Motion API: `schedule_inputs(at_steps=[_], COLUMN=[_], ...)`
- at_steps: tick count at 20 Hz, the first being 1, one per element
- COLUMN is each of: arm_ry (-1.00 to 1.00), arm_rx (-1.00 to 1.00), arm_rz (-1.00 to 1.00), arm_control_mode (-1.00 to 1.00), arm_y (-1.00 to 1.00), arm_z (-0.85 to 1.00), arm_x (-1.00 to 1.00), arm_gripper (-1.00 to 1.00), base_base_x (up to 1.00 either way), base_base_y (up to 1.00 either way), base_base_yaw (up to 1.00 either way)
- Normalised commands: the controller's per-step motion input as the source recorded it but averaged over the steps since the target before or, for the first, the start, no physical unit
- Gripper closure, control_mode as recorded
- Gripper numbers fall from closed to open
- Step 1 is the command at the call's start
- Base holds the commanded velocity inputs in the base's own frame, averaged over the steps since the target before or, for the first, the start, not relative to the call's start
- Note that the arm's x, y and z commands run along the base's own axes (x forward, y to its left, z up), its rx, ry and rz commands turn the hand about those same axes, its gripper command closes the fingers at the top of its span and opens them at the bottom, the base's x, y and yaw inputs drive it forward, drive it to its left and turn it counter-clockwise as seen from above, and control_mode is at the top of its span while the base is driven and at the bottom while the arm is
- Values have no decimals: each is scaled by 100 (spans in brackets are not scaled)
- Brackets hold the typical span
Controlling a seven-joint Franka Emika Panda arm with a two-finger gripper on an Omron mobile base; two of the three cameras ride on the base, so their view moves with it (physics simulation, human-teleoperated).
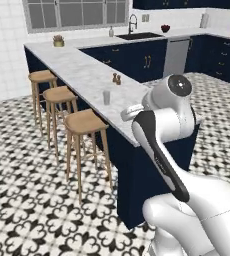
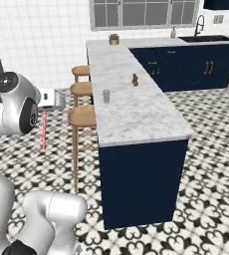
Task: Take a straw from the drawer in front and place it inside the glass cup on the dining counter.
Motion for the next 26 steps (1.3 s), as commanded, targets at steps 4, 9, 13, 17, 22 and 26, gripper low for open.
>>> schedule_inputs(at_steps=[4, 9, 13, 17, 22, 26], arm_ry=[0, 0, 0, 0, 0, 0], arm_rx=[0, 0, 0, 0, 0, 0], arm_rz=[0, 0, 0, 0, 0, 0], arm_control_mode=[100, 100, 100, 100, 100, 100], arm_y=[0, 0, 0, 0, 0, 0], arm_z=[0, 0, 0, 0, 0, 0], arm_x=[0, 0, 0, 0, 0, 0], arm_gripper=[100, 100, 100, 100, 100, 100], base_base_x=[11, 41, 58, 49, 20, 7], base_base_y=[100, 100, 100, 100, 89, 82], base_base_yaw=[-48, -53, -55, -54, -61, -63])
